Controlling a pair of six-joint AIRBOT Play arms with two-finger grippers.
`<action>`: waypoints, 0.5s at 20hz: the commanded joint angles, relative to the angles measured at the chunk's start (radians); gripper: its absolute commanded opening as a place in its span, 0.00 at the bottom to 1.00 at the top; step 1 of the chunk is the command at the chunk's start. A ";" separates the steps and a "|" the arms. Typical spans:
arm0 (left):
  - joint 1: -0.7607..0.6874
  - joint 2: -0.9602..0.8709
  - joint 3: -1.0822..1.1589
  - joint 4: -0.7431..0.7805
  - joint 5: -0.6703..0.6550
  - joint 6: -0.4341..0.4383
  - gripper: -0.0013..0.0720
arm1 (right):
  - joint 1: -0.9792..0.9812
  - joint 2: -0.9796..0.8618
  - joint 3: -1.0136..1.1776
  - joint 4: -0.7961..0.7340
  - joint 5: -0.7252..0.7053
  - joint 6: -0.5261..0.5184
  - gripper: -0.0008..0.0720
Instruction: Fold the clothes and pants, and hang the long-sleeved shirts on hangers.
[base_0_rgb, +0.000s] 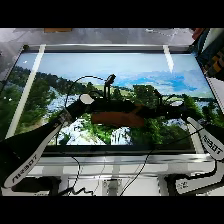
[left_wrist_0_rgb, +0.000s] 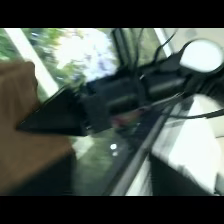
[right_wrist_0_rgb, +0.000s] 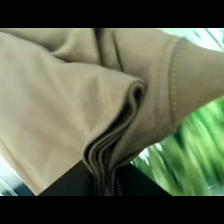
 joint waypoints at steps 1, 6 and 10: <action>0.037 0.002 0.000 0.122 -0.027 0.008 0.04 | -0.001 0.027 0.117 -0.022 0.012 -0.051 0.04; 0.153 0.064 0.000 0.437 -0.098 0.007 0.04 | -0.156 0.117 0.266 -0.225 0.005 0.120 0.04; 0.210 0.212 0.000 0.960 -0.100 0.006 0.04 | -0.386 0.214 0.284 -0.448 -0.017 0.341 0.04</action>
